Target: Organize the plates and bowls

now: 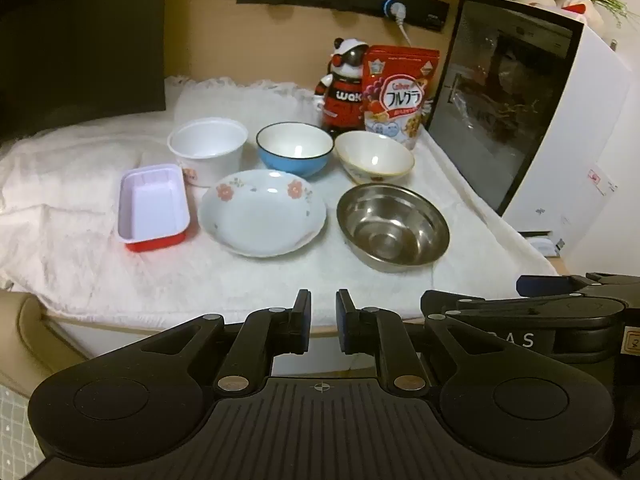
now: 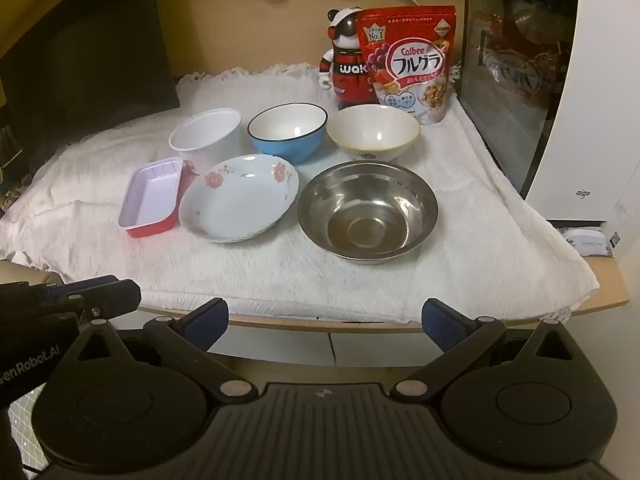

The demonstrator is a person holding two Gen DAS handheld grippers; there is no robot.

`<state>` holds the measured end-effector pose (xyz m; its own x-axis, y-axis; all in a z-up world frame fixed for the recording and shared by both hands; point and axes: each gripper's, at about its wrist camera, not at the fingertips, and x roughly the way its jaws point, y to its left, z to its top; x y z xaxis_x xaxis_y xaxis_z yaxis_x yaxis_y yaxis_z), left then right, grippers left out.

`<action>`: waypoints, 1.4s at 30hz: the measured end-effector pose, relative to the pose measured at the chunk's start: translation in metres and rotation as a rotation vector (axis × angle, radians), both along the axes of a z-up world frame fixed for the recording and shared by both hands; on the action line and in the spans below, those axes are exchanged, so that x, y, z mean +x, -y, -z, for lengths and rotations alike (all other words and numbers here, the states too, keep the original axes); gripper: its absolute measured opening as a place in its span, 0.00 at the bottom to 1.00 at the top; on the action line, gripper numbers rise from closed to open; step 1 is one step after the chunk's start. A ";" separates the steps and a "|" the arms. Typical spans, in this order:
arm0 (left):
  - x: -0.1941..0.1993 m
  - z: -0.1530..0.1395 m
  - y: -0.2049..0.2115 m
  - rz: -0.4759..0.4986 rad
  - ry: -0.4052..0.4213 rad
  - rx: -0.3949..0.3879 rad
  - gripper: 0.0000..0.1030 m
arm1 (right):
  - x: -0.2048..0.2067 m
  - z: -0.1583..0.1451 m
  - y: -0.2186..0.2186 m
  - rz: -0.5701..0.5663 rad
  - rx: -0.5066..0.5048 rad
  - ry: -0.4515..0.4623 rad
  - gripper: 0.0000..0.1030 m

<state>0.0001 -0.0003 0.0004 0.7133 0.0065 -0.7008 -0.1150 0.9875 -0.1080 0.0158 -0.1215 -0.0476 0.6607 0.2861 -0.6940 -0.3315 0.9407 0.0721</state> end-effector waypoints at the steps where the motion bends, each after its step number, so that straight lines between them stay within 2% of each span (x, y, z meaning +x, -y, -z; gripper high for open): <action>1: 0.000 0.000 0.000 -0.002 0.000 0.000 0.16 | 0.000 0.000 0.000 0.000 0.002 -0.004 1.00; 12: 0.001 0.001 0.000 -0.049 -0.031 -0.030 0.16 | 0.004 0.001 -0.016 -0.013 0.003 -0.016 1.00; 42: 0.001 -0.001 0.000 -0.035 -0.027 -0.030 0.16 | 0.000 -0.005 -0.006 -0.026 0.018 -0.009 1.00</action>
<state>0.0006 -0.0006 0.0014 0.6935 0.0099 -0.7204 -0.1531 0.9791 -0.1340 0.0156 -0.1153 -0.0430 0.6468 0.3151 -0.6945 -0.3549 0.9304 0.0916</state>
